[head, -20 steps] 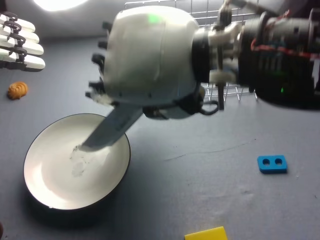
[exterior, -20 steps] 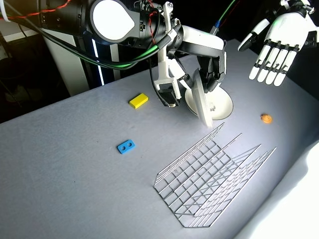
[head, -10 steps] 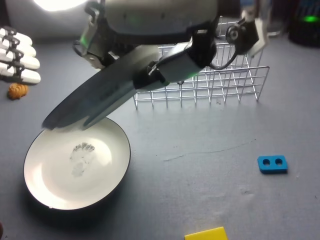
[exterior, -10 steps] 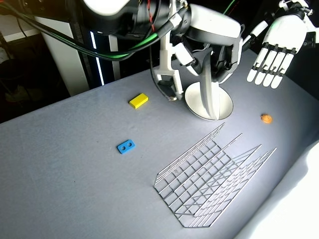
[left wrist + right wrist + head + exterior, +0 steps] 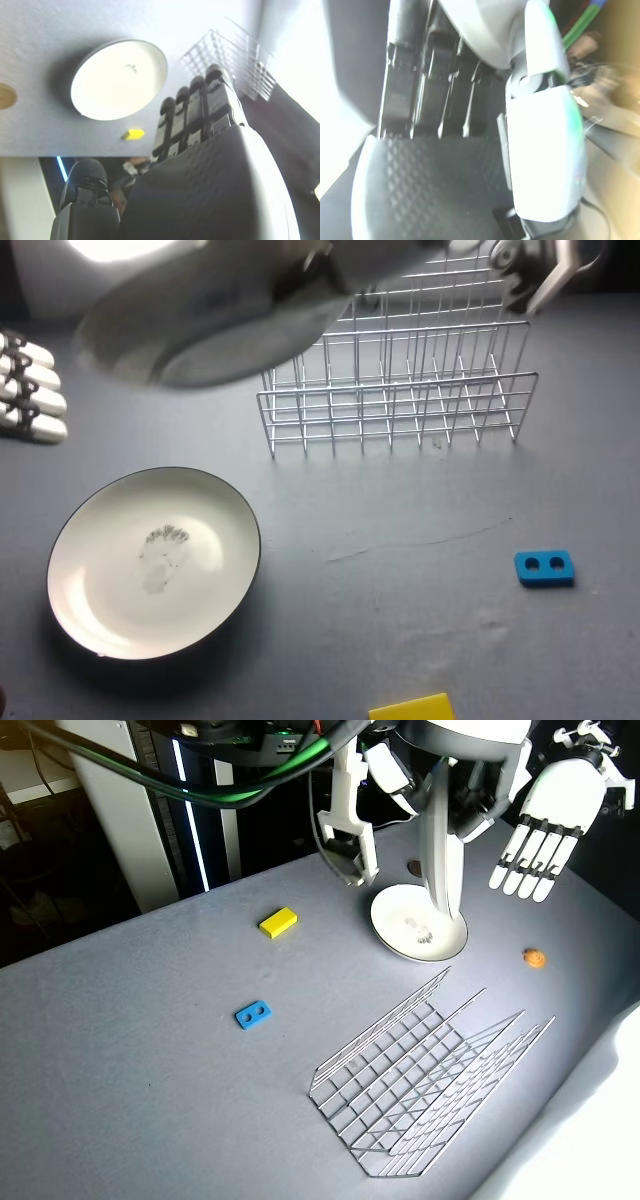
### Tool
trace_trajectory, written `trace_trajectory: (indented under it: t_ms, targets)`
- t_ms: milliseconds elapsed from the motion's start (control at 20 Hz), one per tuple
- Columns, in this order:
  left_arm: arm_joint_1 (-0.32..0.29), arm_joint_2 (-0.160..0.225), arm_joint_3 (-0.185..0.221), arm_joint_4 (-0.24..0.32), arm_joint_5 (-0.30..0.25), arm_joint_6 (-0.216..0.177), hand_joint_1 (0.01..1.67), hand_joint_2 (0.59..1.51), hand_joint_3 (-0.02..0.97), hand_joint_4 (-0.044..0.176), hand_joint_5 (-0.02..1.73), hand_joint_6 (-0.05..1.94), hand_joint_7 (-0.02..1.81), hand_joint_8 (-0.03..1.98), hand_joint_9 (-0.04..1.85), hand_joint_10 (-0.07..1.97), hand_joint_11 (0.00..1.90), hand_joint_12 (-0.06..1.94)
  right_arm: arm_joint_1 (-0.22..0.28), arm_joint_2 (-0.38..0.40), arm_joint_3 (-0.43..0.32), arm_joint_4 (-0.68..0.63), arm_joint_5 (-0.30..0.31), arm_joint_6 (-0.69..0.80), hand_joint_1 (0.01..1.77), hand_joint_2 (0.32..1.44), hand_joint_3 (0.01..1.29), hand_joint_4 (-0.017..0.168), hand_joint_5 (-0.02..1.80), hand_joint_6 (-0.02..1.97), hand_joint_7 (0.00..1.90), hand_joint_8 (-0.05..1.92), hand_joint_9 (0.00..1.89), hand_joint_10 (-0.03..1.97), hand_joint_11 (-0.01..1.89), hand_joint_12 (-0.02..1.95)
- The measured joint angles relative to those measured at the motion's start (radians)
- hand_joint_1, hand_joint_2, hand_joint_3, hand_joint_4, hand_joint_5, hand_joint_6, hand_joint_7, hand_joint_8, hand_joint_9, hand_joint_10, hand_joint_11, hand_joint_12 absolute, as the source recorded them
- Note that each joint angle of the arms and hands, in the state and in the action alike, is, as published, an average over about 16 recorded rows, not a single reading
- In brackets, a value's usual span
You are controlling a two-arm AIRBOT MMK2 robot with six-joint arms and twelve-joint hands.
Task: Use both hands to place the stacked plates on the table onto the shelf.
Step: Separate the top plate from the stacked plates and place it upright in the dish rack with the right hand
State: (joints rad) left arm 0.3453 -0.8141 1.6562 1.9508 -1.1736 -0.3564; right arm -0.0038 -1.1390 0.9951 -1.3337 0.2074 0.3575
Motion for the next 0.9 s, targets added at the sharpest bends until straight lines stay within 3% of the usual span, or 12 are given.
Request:
trace_trajectory:
  t_ms: [500, 900]
  targets:
    - [0.089, -0.008, -0.027, -0.012, -0.001, 0.004, 0.02, 1.187, 0.015, 0.002, 0.05, 0.01, 0.03, 0.01, 0.02, 0.0, 0.02, 0.01, 0.035, 0.046, 0.029, 0.024, -0.191, 0.096, 1.22, 0.99, 0.01, -0.008, 0.88, 0.94, 1.17, 0.81, 1.46, 0.0, 1.07, 0.95]
    - [0.157, -0.034, -0.044, -0.046, 0.006, 0.021, 0.02, 1.192, 0.014, 0.002, 0.05, 0.01, 0.04, 0.01, 0.02, 0.0, 0.02, 0.01, 0.021, 0.075, 0.061, 0.035, -0.261, 0.155, 1.22, 0.99, 0.01, -0.008, 0.89, 0.94, 1.19, 0.75, 1.47, 0.0, 1.08, 0.93]
